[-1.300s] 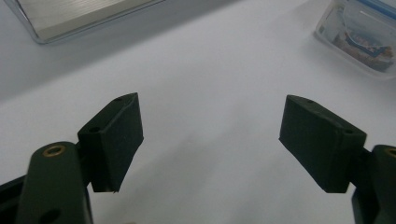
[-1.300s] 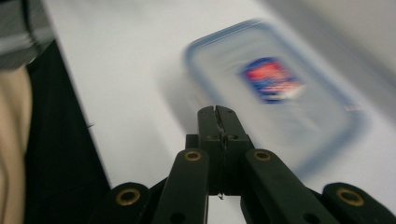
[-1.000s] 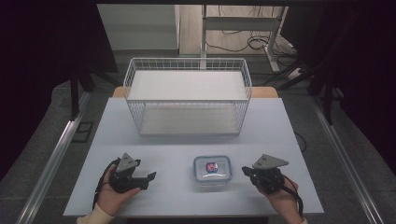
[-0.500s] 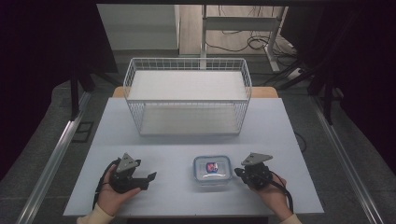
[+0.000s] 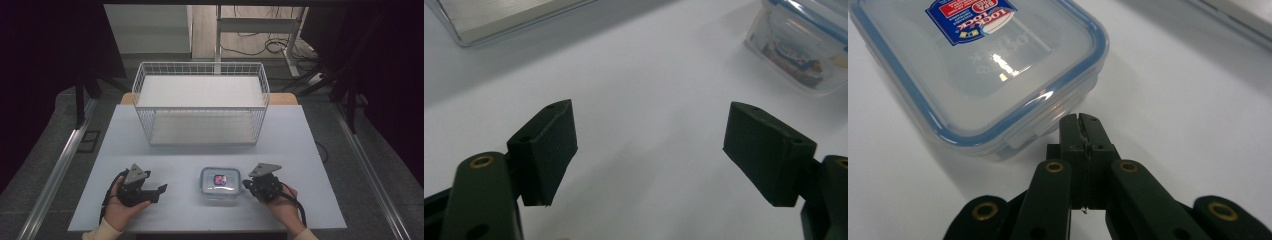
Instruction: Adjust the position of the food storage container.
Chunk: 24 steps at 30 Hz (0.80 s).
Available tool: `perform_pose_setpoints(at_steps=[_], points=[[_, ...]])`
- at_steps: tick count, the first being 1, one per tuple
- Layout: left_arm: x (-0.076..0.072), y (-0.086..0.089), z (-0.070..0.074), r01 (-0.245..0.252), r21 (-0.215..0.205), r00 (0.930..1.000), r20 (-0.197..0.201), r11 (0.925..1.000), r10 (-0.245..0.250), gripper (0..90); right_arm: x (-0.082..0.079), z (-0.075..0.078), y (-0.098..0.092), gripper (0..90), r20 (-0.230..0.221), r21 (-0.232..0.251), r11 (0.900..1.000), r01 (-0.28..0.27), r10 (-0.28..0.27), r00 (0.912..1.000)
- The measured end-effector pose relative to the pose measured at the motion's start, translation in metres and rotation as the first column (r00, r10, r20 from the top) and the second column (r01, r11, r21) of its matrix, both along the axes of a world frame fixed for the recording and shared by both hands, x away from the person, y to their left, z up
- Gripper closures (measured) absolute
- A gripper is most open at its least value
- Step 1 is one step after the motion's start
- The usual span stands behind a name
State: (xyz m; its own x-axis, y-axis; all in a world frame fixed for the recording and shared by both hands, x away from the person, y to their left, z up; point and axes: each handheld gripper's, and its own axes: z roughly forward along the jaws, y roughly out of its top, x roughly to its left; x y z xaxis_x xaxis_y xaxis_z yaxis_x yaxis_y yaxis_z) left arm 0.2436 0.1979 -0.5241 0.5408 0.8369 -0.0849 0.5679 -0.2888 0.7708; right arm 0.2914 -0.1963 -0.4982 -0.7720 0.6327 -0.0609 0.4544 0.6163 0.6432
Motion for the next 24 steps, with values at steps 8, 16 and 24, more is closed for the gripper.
perform_pose_setpoints(at_steps=[8,16,24], points=[[-0.001,0.001,0.001,0.000,-0.006,1.0000,0.002,1.0000,0.000,20.9,0.011,0.000,0.029,89.7,0.004,-0.013,0.999,-0.040,0.040,0.9992],[-0.001,0.001,0.001,0.002,-0.004,1.0000,0.002,1.0000,-0.002,21.0,0.011,-0.001,0.036,89.7,-0.010,0.001,0.998,-0.058,0.058,0.9983],[-0.001,0.001,0.000,0.004,-0.002,1.0000,0.002,1.0000,-0.004,20.9,0.009,-0.002,0.038,89.7,-0.018,0.006,0.998,-0.063,0.063,0.9979]])
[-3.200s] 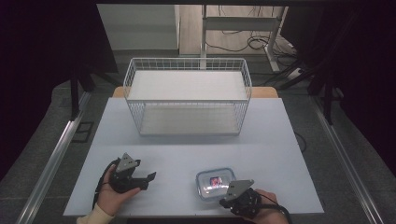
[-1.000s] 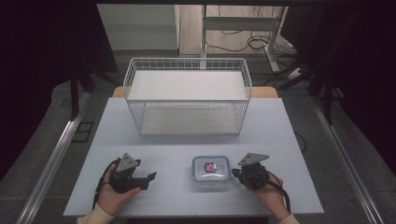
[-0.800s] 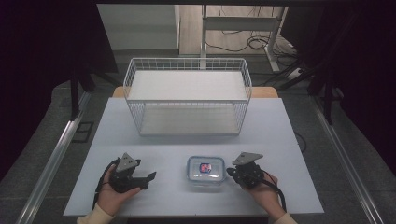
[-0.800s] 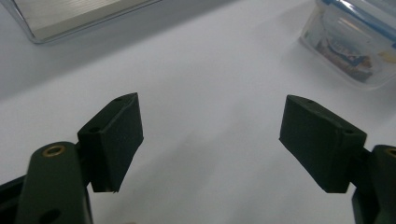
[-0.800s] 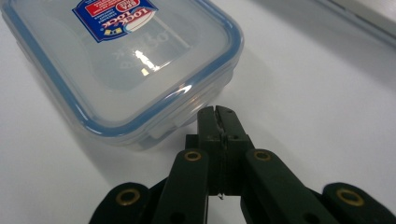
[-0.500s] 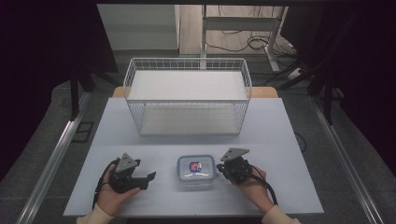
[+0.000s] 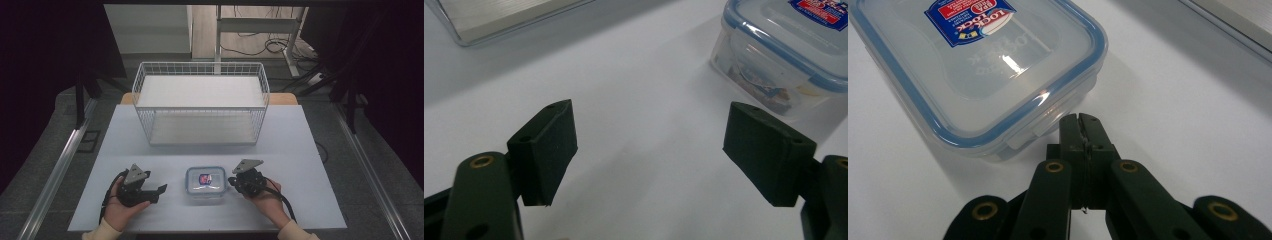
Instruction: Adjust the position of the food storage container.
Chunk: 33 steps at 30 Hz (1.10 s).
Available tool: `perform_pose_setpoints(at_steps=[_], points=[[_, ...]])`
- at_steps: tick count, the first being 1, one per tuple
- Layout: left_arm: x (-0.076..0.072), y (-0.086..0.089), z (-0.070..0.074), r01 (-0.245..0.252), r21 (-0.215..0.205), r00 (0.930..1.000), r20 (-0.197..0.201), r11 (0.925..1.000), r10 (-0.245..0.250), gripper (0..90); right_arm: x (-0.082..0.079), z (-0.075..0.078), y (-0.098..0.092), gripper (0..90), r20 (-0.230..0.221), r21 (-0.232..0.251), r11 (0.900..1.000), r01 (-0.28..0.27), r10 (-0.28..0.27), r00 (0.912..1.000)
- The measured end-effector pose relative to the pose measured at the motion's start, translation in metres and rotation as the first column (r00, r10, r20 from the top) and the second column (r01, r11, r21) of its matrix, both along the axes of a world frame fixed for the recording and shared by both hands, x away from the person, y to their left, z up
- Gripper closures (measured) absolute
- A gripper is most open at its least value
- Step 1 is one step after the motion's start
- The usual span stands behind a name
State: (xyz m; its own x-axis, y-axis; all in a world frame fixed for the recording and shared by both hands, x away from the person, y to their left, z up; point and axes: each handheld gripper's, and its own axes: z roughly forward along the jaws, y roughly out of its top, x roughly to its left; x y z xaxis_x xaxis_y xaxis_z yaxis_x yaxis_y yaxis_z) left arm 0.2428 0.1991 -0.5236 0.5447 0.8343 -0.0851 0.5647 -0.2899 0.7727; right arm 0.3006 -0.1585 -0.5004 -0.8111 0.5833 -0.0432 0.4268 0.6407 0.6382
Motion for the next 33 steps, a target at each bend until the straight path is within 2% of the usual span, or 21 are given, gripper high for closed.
perform_pose_setpoints(at_steps=[16,21,23,24,26,29,31,33], points=[[0.001,0.000,-0.001,0.000,0.003,1.0000,-0.003,1.0000,0.000,20.9,-0.002,0.000,0.002,89.7,0.019,0.007,1.000,-0.008,0.008,0.9998],[0.000,0.001,0.000,-0.006,-0.006,1.0000,0.002,1.0000,0.006,21.0,-0.003,0.006,-0.005,89.7,0.042,0.014,1.000,0.004,-0.005,0.9991],[0.000,0.002,0.000,-0.007,-0.007,1.0000,0.003,1.0000,0.007,21.1,-0.007,0.011,-0.019,89.7,0.043,0.058,0.998,0.032,-0.034,0.9985],[0.000,0.002,0.000,-0.005,-0.006,1.0000,0.002,1.0000,0.005,21.1,-0.007,0.011,-0.019,89.7,0.043,0.058,0.998,0.032,-0.034,0.9985],[0.000,0.001,0.000,-0.002,-0.005,1.0000,0.000,1.0000,0.002,21.1,-0.010,0.014,-0.030,89.6,0.038,0.110,0.993,0.043,-0.047,0.9982],[0.000,0.001,0.000,-0.002,-0.004,1.0000,0.000,1.0000,0.002,21.0,-0.018,0.019,-0.047,89.1,0.027,0.190,0.980,0.060,-0.066,0.9975],[0.000,0.001,0.000,-0.004,-0.004,1.0000,0.000,1.0000,0.004,21.1,-0.021,0.019,-0.057,79.2,0.002,0.250,0.967,0.051,-0.053,0.9986],[0.000,0.001,0.000,-0.004,-0.005,1.0000,-0.001,1.0000,0.004,21.1,-0.022,0.017,-0.064,54.7,-0.024,0.316,0.948,0.039,-0.033,0.9992]])
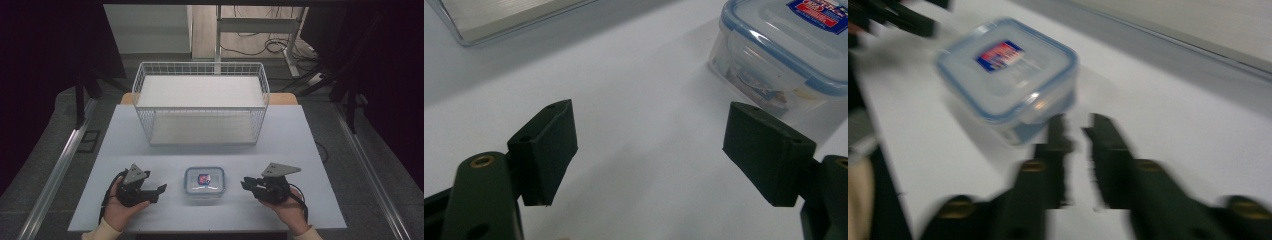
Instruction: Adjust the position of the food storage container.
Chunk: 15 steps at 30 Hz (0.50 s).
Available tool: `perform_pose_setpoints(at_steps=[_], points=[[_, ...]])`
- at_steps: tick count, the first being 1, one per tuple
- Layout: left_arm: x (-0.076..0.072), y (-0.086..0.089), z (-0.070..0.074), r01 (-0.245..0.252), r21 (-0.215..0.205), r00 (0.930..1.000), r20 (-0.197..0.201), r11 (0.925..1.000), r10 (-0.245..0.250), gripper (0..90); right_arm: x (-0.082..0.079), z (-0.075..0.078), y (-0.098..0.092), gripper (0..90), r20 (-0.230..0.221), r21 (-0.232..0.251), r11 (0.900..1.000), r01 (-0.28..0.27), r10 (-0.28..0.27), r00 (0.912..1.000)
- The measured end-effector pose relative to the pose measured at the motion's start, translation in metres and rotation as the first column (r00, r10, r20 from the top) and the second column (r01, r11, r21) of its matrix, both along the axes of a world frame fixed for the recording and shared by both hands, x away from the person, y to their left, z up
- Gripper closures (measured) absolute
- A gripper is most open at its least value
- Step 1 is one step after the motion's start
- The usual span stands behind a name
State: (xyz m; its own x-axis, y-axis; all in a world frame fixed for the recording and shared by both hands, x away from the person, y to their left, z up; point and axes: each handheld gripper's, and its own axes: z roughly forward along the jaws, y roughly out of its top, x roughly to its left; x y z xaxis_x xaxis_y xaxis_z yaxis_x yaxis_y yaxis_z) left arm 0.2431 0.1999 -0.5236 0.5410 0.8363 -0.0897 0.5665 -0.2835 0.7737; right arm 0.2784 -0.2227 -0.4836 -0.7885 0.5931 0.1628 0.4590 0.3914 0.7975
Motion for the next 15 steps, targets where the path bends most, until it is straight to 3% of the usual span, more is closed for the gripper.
perform_pose_setpoints(at_steps=[2,5,9,15], points=[[0.000,0.000,0.000,0.000,0.001,1.0000,-0.001,1.0000,0.000,21.1,0.001,-0.003,-0.003,38.7,-0.036,0.046,0.999,0.029,-0.027,0.9990],[0.000,0.000,0.000,0.001,0.001,1.0000,-0.002,1.0000,-0.001,21.1,0.004,-0.005,-0.002,28.4,-0.071,0.090,0.995,0.042,-0.036,0.9968],[0.001,0.001,0.001,-0.001,-0.029,1.0000,-0.009,0.9996,0.001,20.6,0.003,-0.006,0.001,24.2,-0.088,0.100,0.994,0.050,-0.041,0.9953],[0.000,0.002,0.001,-0.004,-0.032,1.0000,-0.009,0.9995,0.004,20.5,0.001,-0.009,0.007,21.2,-0.088,0.060,0.998,0.028,-0.023,0.9958]])
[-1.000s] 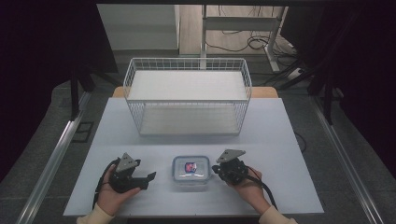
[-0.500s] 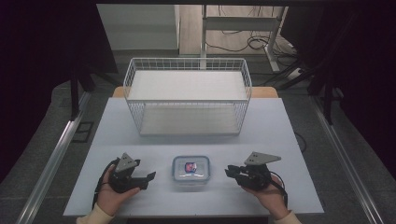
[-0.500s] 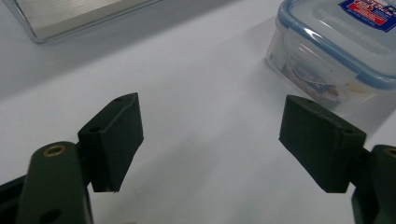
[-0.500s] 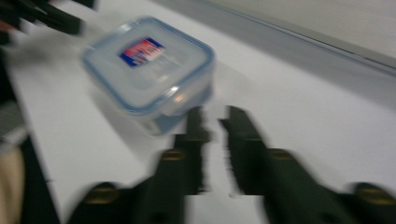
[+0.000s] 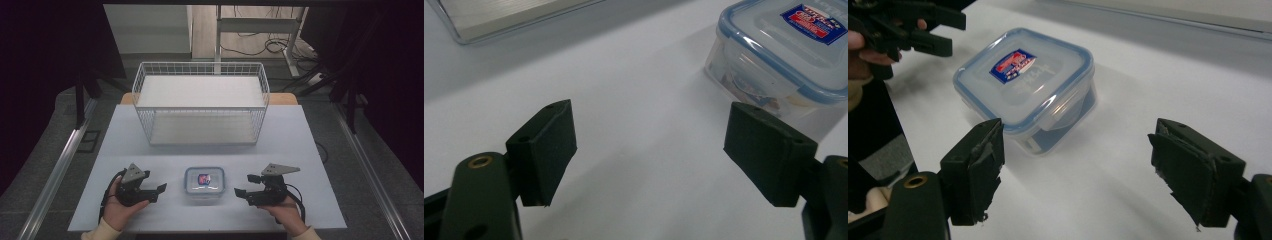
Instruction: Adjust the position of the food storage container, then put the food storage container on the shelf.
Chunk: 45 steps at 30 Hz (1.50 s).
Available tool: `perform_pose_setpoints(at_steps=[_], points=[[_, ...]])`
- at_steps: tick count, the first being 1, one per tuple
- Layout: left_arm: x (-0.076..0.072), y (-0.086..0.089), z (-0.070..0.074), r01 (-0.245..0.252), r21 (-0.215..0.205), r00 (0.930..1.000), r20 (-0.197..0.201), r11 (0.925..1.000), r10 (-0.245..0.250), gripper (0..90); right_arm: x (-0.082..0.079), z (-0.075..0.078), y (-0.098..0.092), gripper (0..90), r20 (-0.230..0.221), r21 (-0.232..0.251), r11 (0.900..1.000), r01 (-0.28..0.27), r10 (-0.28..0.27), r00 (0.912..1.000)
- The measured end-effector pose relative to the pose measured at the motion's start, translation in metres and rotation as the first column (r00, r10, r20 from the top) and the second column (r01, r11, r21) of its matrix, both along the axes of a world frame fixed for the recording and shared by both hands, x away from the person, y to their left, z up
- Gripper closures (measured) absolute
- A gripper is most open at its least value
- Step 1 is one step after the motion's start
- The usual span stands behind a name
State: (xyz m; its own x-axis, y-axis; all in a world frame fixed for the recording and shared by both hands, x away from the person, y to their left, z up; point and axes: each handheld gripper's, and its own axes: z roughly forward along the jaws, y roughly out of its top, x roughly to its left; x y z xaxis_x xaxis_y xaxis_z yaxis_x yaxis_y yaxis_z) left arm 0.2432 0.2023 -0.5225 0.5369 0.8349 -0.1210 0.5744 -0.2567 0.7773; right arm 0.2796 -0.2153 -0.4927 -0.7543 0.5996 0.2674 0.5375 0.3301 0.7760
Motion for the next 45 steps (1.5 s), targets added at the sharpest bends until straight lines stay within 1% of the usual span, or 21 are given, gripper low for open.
perform_pose_setpoints(at_steps=[3,7,11,16,22,23,24,25,27,28,29,31,34,36,37,38,39,40,41,44,45], points=[[-0.001,0.000,0.000,-0.002,-0.006,1.0000,0.000,1.0000,0.002,20.5,0.000,-0.001,0.001,20.5,0.000,-0.004,1.000,0.000,0.000,1.0000],[0.000,0.000,0.002,0.005,-0.024,1.0000,0.001,0.9997,-0.005,20.3,0.000,0.000,0.001,19.8,0.001,0.008,1.000,0.002,-0.002,1.0000],[0.001,-0.001,0.003,0.009,-0.035,1.0000,-0.003,0.9993,-0.009,20.3,0.001,-0.001,0.001,18.6,0.001,-0.008,1.000,0.010,-0.010,1.0000],[0.001,0.000,0.008,0.008,-0.077,0.9999,-0.014,0.9970,-0.009,19.6,0.000,-0.002,0.004,18.0,0.010,-0.013,1.000,0.010,-0.010,0.9999],[0.004,-0.006,0.014,0.009,-0.088,0.9982,-0.058,0.9961,-0.014,18.7,0.001,-0.003,0.007,17.4,-0.024,0.007,1.000,-0.002,0.002,0.9997],[0.005,-0.007,0.015,0.012,-0.089,0.9978,-0.064,0.9959,-0.018,18.6,0.001,-0.003,0.008,17.1,-0.025,0.014,1.000,0.001,0.000,0.9997],[0.006,-0.008,0.017,0.015,-0.089,0.9975,-0.068,0.9959,-0.021,17.9,0.002,-0.002,0.008,17.8,-0.047,0.025,0.999,0.019,-0.018,0.9987],[0.007,-0.010,0.020,0.015,-0.091,0.9973,-0.070,0.9958,-0.022,17.9,0.002,-0.002,0.008,17.8,-0.047,0.025,0.999,0.019,-0.018,0.9987],[0.009,-0.011,0.023,0.020,-0.113,0.9961,-0.083,0.9933,-0.030,17.8,0.004,0.000,0.008,18.3,-0.062,0.039,0.999,0.029,-0.026,0.9978],[0.011,-0.012,0.026,0.031,-0.157,0.9921,-0.116,0.9872,-0.050,17.6,0.006,0.001,0.009,18.3,-0.076,0.050,0.998,0.033,-0.029,0.9967],[0.011,-0.012,0.026,0.031,-0.157,0.9921,-0.116,0.9872,-0.050,17.2,0.006,0.001,0.009,18.3,-0.076,0.050,0.998,0.033,-0.029,0.9967],[0.015,-0.013,0.028,0.037,-0.195,0.9859,-0.153,0.9801,-0.067,17.1,0.008,0.002,0.011,18.3,-0.082,0.052,0.998,0.033,-0.028,0.9962],[0.020,-0.016,0.029,0.027,-0.207,0.9800,-0.188,0.9780,-0.067,16.6,0.010,0.004,0.016,18.1,-0.096,0.050,0.998,0.039,-0.034,0.9948],[0.023,-0.019,0.031,0.024,-0.232,0.9720,-0.222,0.9724,-0.077,15.7,0.014,0.005,0.021,17.9,-0.129,0.060,0.997,0.042,-0.034,0.9910],[0.026,-0.020,0.032,0.028,-0.248,0.9672,-0.238,0.9684,-0.089,15.7,0.014,0.005,0.021,17.9,-0.129,0.060,0.997,0.042,-0.034,0.9910],[0.029,-0.022,0.032,0.028,-0.265,0.9606,-0.260,0.9639,-0.100,14.8,0.017,0.005,0.026,17.9,-0.148,0.058,0.998,0.038,-0.029,0.9885],[0.031,-0.024,0.032,0.027,-0.271,0.9567,-0.272,0.9621,-0.103,14.8,0.017,0.005,0.026,17.9,-0.148,0.058,0.998,0.038,-0.029,0.9885],[0.034,-0.026,0.031,0.024,-0.287,0.9496,-0.293,0.9577,-0.111,14.3,0.019,0.004,0.032,17.9,-0.162,0.052,0.998,0.030,-0.021,0.9865],[0.036,-0.028,0.030,0.023,-0.295,0.9452,-0.305,0.9551,-0.117,14.2,0.021,0.003,0.034,17.9,-0.166,0.052,0.998,0.030,-0.021,0.9860],[0.043,-0.033,0.026,0.022,-0.341,0.9236,-0.353,0.9399,-0.150,14.3,0.024,0.001,0.039,17.9,-0.185,0.057,0.998,0.028,-0.017,0.9827],[0.045,-0.035,0.023,0.016,-0.356,0.9184,-0.364,0.9343,-0.154,14.4,0.025,0.000,0.041,17.9,-0.194,0.061,0.998,0.032,-0.019,0.9809]])
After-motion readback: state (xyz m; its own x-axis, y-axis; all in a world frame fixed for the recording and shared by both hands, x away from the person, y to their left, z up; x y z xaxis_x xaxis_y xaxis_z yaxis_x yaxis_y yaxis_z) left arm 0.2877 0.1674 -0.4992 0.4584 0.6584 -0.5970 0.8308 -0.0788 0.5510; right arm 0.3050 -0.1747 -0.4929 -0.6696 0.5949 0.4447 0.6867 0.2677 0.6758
